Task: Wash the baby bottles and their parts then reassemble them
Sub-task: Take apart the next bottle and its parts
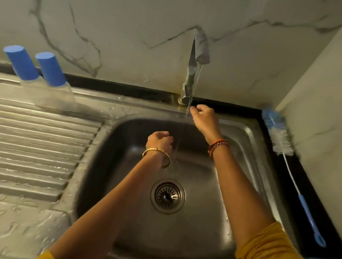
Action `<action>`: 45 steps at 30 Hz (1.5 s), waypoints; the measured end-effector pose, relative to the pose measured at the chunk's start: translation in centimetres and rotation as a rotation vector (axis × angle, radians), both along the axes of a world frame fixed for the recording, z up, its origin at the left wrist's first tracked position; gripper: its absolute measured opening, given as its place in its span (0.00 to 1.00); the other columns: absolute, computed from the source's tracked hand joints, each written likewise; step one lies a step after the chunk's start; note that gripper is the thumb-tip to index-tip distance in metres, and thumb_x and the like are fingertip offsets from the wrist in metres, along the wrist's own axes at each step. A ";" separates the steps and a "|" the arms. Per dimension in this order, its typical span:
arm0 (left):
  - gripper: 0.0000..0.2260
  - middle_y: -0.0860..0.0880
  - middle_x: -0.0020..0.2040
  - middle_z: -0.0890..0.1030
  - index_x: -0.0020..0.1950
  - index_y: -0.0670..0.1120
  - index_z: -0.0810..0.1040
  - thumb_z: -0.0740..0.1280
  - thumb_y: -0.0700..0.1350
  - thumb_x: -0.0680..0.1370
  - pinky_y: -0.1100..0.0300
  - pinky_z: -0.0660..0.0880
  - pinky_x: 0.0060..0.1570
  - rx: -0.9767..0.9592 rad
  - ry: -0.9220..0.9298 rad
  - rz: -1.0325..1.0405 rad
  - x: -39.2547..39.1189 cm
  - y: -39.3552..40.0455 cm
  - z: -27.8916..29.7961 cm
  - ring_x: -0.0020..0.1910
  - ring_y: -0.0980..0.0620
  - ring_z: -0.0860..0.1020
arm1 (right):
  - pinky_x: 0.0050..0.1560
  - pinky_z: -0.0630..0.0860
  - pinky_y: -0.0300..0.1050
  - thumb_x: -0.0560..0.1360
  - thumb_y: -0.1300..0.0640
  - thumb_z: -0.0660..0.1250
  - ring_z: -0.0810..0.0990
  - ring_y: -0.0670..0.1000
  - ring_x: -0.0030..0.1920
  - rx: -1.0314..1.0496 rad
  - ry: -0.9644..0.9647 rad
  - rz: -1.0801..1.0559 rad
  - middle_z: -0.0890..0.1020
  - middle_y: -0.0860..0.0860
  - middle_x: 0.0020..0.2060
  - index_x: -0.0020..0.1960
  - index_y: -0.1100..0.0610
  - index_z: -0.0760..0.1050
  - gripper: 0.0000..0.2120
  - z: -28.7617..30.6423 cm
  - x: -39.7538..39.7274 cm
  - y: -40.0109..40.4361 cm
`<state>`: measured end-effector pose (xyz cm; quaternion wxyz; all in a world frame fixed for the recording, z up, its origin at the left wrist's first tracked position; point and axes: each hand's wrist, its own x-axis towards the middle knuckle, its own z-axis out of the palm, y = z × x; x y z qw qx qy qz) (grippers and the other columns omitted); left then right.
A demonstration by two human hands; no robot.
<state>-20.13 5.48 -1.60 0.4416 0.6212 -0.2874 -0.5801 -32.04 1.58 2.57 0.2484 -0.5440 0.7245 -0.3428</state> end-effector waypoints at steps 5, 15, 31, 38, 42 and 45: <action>0.11 0.49 0.37 0.73 0.58 0.39 0.76 0.64 0.33 0.76 0.63 0.74 0.41 0.024 -0.024 0.004 -1.4 -3.1 -0.4 0.34 0.55 0.73 | 0.39 0.72 0.43 0.78 0.43 0.59 0.78 0.57 0.48 0.007 0.142 0.026 0.80 0.56 0.45 0.51 0.60 0.75 0.19 0.2 0.0 -4.4; 0.07 0.48 0.38 0.76 0.43 0.44 0.76 0.63 0.33 0.76 0.63 0.74 0.39 -0.030 -0.068 -0.071 -1.9 -4.3 -1.0 0.35 0.54 0.74 | 0.32 0.62 0.40 0.77 0.40 0.56 0.72 0.51 0.38 -0.169 0.568 -0.028 0.73 0.53 0.37 0.45 0.58 0.75 0.21 -0.5 0.4 -6.2; 0.10 0.48 0.42 0.76 0.38 0.47 0.75 0.64 0.35 0.76 0.61 0.76 0.45 -0.012 -0.065 -0.110 -2.0 -3.9 -1.7 0.41 0.54 0.75 | 0.36 0.65 0.42 0.80 0.46 0.54 0.79 0.54 0.42 -0.165 0.404 -0.096 0.81 0.56 0.42 0.49 0.61 0.76 0.20 -1.4 0.9 -6.4; 0.11 0.46 0.45 0.77 0.38 0.47 0.75 0.64 0.34 0.76 0.63 0.76 0.43 -0.046 -0.063 -0.102 -0.8 -2.3 -0.8 0.46 0.50 0.76 | 0.45 0.74 0.43 0.76 0.57 0.64 0.77 0.53 0.51 -0.228 0.037 -0.076 0.78 0.56 0.52 0.59 0.61 0.72 0.14 -4.0 1.2 -1.1; 0.06 0.48 0.43 0.78 0.47 0.45 0.77 0.64 0.35 0.76 0.58 0.76 0.47 -0.132 -0.152 -0.054 1.2 -0.1 -0.2 0.42 0.53 0.76 | 0.34 0.67 0.34 0.73 0.62 0.67 0.73 0.49 0.38 -0.435 0.022 -0.109 0.74 0.53 0.38 0.46 0.62 0.72 0.06 -5.2 3.1 3.5; 0.09 0.45 0.50 0.81 0.53 0.43 0.79 0.66 0.36 0.74 0.54 0.74 0.58 -0.202 -0.330 -0.044 3.5 1.2 -0.5 0.52 0.48 0.78 | 0.39 0.70 0.35 0.73 0.63 0.67 0.77 0.50 0.43 -0.028 0.146 0.175 0.80 0.55 0.44 0.48 0.59 0.75 0.04 -5.9 4.4 5.3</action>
